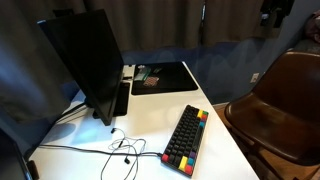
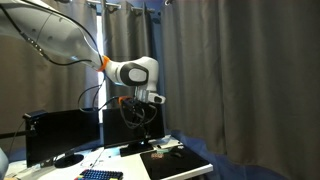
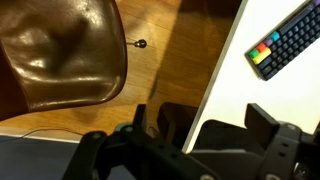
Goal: Press the letter W on the keyboard
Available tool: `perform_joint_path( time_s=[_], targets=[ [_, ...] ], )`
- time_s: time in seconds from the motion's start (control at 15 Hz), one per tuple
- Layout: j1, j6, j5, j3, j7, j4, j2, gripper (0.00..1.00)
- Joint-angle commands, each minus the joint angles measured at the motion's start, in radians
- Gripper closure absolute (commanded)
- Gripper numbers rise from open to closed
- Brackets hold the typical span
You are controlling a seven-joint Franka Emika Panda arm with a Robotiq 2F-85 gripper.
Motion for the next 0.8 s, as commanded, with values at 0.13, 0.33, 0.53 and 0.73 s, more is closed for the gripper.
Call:
perform_joint_path(
  time_s=[0.13,0.33,0.53,0.73],
  targets=[
    [0.139,0.013,0.015,0.164,-0.021,0.013,0.118,0.00],
    [0.233,0.054,0.007,0.266,-0.028,0.040,0.221,0.00],
    [0.314,0.126,-0.020,0.358,-0.034,0.080,0.347,0.00],
    [0.371,0.178,-0.065,0.416,-0.070,0.122,0.458,0.00]
  ],
)
